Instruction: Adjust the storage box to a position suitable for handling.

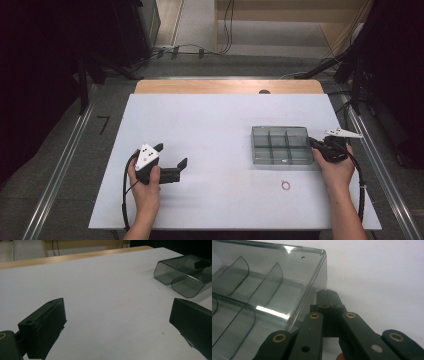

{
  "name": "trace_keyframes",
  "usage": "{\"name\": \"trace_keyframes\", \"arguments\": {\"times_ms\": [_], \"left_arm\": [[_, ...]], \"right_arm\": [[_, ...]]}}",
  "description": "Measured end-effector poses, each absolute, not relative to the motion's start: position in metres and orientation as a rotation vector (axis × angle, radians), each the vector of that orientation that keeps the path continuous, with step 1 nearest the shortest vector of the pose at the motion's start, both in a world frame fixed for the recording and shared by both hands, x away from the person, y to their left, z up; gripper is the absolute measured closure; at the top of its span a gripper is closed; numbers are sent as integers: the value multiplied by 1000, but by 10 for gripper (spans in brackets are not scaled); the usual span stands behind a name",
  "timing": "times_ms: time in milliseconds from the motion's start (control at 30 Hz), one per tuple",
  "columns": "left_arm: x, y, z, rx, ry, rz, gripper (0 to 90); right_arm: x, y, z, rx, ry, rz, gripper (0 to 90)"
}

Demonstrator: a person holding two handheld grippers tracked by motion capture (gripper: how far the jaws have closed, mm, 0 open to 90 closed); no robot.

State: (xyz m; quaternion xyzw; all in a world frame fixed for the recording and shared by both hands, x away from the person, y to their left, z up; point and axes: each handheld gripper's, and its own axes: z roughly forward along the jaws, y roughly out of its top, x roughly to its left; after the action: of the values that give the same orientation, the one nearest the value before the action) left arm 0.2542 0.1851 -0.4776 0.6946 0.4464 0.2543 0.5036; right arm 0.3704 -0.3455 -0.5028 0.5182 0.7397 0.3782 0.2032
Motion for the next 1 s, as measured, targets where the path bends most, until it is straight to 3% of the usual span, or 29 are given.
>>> {"name": "trace_keyframes", "arguments": {"times_ms": [467, 1000], "left_arm": [[289, 152, -480, 1664, 1072, 608, 10], [304, 124, -493, 1747, 1158, 513, 134]], "right_arm": [[367, -334, -503, 1390, 2119, 1035, 882], [360, -302, -502, 1338, 2180, 1053, 882]]}}
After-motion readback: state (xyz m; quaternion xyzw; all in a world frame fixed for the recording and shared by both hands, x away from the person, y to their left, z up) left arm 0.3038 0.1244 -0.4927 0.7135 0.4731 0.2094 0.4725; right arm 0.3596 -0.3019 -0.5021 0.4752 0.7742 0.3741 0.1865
